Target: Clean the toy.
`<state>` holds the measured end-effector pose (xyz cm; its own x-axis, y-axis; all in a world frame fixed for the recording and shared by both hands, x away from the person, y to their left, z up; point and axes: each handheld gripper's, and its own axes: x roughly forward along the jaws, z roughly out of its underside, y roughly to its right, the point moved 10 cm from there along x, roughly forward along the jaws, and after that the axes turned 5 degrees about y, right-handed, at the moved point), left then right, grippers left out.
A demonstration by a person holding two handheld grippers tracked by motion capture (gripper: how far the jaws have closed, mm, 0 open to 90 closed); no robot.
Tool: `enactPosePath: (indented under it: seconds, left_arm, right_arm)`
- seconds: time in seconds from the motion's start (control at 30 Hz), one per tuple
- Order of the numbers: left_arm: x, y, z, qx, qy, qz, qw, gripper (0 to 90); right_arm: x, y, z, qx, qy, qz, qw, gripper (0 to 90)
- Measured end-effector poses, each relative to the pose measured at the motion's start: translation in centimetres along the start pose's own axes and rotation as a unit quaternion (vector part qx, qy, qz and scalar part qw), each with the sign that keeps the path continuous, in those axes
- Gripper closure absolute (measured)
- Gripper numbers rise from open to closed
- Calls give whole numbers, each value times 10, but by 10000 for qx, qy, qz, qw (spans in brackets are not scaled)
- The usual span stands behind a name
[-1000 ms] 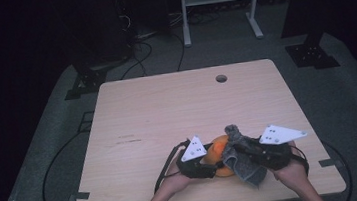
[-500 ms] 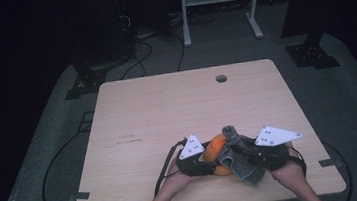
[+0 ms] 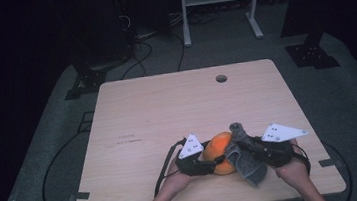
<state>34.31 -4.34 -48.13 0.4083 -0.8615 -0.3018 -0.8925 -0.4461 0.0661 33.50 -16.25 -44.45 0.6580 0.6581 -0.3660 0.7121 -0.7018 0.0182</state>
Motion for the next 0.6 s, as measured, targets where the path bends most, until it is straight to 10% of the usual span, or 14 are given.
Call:
enactPosePath:
  seconds: [0.13, 0.3, 0.47, 0.6]
  left_arm:
    - [2, 1, 0, 15, 13, -14, 10000, 369]
    - [1, 4, 0, 15, 31, 104, 9999, 360]
    - [-2, 2, -3, -32, -73, 322, 9994, 157]
    - [0, 7, 2, 75, -89, 347, 9993, 275]
  right_arm:
    - [-4, 18, 14, 225, -167, 226, 9994, 740]
    - [-3, 1, -2, 103, 64, -48, 9999, 740]
    - [-2, 1, 7, 103, -56, -149, 9998, 739]
    - [-4, -1, 4, 60, -97, -118, 9999, 739]
